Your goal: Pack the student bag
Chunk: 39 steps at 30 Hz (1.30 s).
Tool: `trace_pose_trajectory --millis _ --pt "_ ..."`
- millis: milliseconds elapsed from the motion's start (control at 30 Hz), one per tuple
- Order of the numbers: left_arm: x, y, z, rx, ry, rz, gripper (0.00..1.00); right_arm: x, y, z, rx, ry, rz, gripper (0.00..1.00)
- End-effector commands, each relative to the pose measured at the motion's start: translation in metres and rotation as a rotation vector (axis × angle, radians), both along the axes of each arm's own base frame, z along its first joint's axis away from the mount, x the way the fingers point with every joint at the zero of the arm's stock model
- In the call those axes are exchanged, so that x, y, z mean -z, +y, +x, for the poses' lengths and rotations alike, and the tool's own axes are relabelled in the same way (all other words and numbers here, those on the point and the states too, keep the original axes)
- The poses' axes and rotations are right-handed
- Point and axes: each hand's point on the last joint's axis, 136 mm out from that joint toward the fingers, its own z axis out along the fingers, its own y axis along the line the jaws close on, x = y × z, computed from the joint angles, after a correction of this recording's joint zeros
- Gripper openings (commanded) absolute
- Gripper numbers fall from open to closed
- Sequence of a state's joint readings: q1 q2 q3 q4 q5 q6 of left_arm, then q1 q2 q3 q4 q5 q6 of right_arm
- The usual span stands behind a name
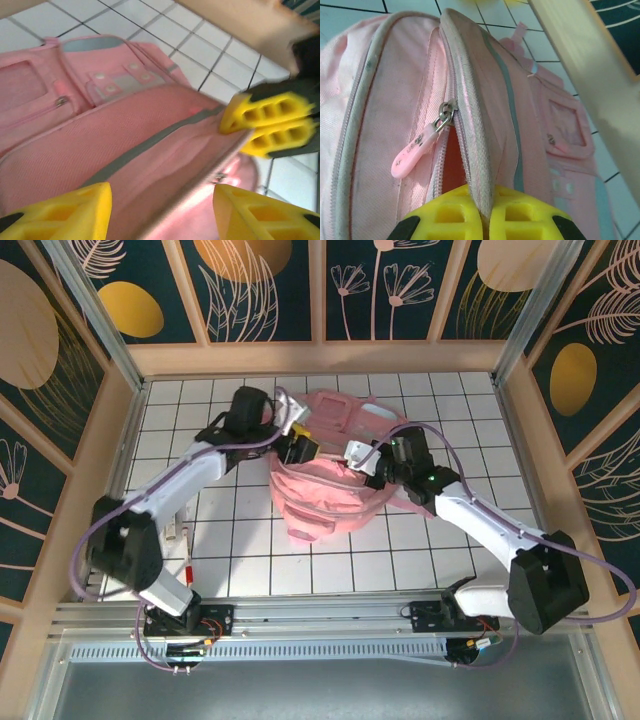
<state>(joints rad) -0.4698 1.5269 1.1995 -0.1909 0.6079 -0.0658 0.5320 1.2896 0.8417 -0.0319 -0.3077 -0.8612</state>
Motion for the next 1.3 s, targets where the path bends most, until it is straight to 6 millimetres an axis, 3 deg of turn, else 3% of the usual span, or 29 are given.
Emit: trace_pose_trajectory --millis 0,100,333,433,567,733,933,1033,1267 --pt "0.000 -0.004 -0.015 -0.189 0.398 -0.242 0.55 -0.044 0.021 0.004 -0.019 -0.023 0.178 0.00" --pt "0.008 -0.015 -0.033 -0.226 0.451 -0.186 0.58 -0.038 0.024 0.002 -0.035 0.007 0.180 0.00" --pt "0.042 -0.037 -0.043 -0.331 0.612 -0.133 0.54 -0.047 0.035 0.003 -0.029 0.041 0.253 0.00" --pt "0.055 -0.035 -0.040 -0.405 0.593 -0.088 0.53 -0.046 0.039 0.003 -0.029 0.048 0.250 0.00" --pt "0.062 -0.029 -0.034 -0.458 0.568 -0.057 0.51 -0.050 0.041 0.002 -0.030 0.038 0.255 0.00" --pt "0.058 -0.048 -0.033 -0.423 0.534 -0.056 0.48 -0.051 0.046 -0.003 -0.043 0.028 0.260 0.00" --pt "0.064 -0.065 -0.032 -0.378 0.521 -0.073 0.30 -0.056 0.049 -0.005 -0.045 0.021 0.281 0.00" --pt "0.064 -0.056 -0.025 -0.426 0.476 -0.040 0.10 -0.053 0.048 -0.006 -0.046 0.020 0.263 0.00" --pt "0.058 -0.028 -0.026 -0.479 0.390 0.070 0.00 -0.037 0.029 -0.001 0.009 -0.029 0.169 0.00"
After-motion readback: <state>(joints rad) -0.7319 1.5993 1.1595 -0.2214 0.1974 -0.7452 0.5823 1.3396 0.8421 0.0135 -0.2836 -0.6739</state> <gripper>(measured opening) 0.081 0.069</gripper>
